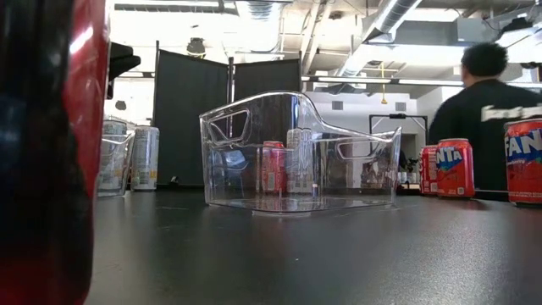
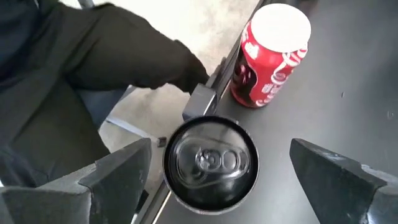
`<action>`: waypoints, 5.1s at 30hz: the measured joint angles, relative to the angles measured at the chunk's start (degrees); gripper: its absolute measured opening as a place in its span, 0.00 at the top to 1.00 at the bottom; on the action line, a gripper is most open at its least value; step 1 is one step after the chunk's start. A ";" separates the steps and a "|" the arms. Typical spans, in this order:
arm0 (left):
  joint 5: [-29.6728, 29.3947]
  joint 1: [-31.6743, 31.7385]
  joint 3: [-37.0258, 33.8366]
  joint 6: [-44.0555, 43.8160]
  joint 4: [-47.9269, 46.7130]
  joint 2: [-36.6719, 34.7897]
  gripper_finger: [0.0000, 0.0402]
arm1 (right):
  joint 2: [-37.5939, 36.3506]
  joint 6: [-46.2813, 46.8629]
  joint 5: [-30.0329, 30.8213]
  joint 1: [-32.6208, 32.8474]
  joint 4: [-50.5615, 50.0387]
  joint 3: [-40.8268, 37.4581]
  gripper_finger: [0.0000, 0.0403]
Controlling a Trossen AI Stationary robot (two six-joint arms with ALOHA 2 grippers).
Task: Sort soda cans
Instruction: Put the white soda can into the middle transparent bin
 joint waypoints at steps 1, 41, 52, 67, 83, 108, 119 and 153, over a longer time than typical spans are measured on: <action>0.01 0.00 0.00 0.02 0.00 0.01 0.75 | 0.13 -0.01 0.00 0.03 0.03 0.00 0.01; -0.01 -0.02 0.00 0.00 -0.46 -0.01 0.75 | 5.65 0.84 -1.44 -0.49 1.55 0.04 0.07; 0.01 -0.02 0.00 0.00 -0.46 0.00 0.75 | 8.54 1.25 -6.15 -0.88 2.55 0.07 0.08; 0.00 0.00 0.00 -0.08 -0.96 -0.01 0.75 | 9.18 0.97 -7.39 -1.65 2.95 0.07 0.31; 0.01 0.00 0.00 -0.20 -1.01 -0.01 0.75 | 9.18 0.37 -7.17 -1.65 2.80 0.07 0.38; 0.01 -0.01 0.00 -0.20 -1.07 -0.01 0.75 | 8.52 -2.10 -2.40 -1.67 -2.28 2.44 0.38; 0.01 -0.01 0.00 -0.20 -1.09 -0.01 0.75 | 8.35 -3.65 2.30 -2.76 -9.12 7.98 0.38; 0.01 -0.01 0.00 -0.17 -1.10 -0.01 0.75 | 8.22 -20.66 2.93 -30.52 -37.55 39.30 0.38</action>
